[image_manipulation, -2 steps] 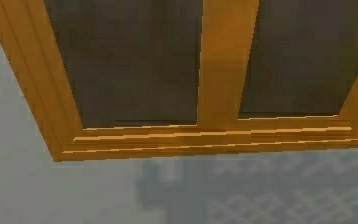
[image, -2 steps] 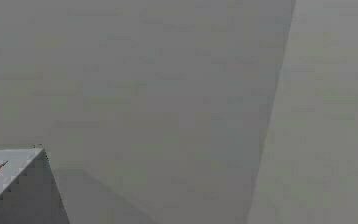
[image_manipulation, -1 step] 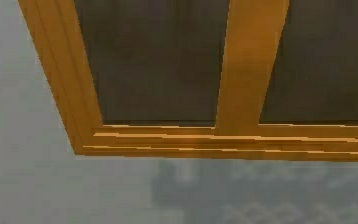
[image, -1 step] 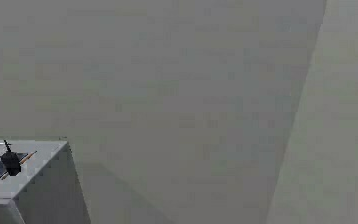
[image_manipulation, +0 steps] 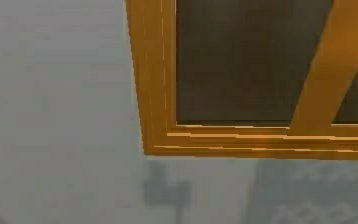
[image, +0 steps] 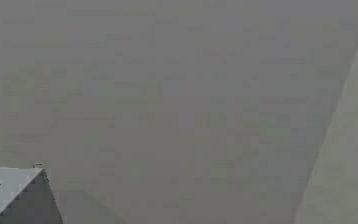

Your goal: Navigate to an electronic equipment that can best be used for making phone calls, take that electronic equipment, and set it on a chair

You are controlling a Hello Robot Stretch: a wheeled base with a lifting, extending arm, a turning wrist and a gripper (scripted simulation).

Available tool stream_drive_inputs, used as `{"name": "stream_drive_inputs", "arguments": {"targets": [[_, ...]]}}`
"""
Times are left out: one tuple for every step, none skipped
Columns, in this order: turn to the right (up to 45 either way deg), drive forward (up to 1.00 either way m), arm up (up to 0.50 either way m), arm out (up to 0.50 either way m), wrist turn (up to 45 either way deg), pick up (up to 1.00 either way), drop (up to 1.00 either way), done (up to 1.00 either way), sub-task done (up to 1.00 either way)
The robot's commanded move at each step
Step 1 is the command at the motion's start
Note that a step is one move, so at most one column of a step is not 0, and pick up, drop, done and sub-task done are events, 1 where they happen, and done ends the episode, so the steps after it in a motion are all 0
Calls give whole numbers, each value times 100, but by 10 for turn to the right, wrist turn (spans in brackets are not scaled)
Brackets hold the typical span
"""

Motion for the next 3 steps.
{"name": "stream_drive_inputs", "arguments": {"targets": [[-450, 0, 0, 0, 0, 0, 0, 0, 0], [-450, 0, 0, 0, 0, 0, 0, 0, 0], [-450, 0, 0, 0, 0, 0, 0, 0, 0]]}}
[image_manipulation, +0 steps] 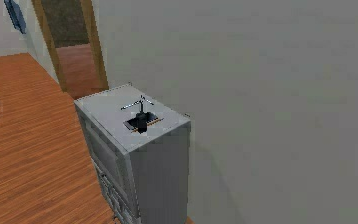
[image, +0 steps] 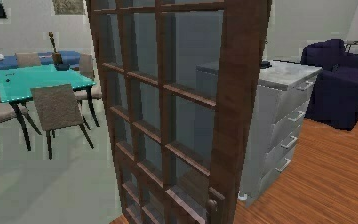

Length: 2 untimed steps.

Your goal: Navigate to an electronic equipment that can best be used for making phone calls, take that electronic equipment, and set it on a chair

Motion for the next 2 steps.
{"name": "stream_drive_inputs", "arguments": {"targets": [[0, 0, 50, 0, 0, 0, 0, 0, 0], [0, 0, 38, 0, 0, 0, 0, 0, 0]]}}
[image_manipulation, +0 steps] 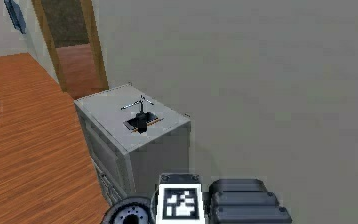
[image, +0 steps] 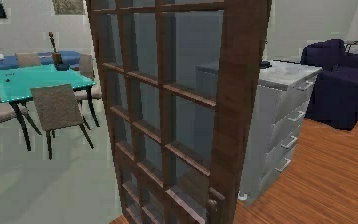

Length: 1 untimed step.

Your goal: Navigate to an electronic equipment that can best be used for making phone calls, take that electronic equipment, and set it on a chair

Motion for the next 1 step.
{"name": "stream_drive_inputs", "arguments": {"targets": [[0, 0, 0, 50, 0, 0, 0, 0, 0]]}}
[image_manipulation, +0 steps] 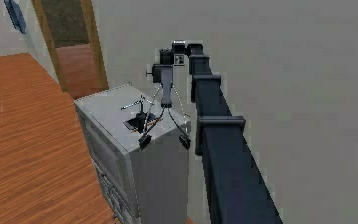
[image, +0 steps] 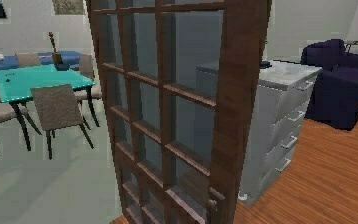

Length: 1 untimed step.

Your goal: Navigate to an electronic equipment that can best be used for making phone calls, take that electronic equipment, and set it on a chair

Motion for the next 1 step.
{"name": "stream_drive_inputs", "arguments": {"targets": [[0, 0, 0, 0, 450, 0, 0, 0, 0]]}}
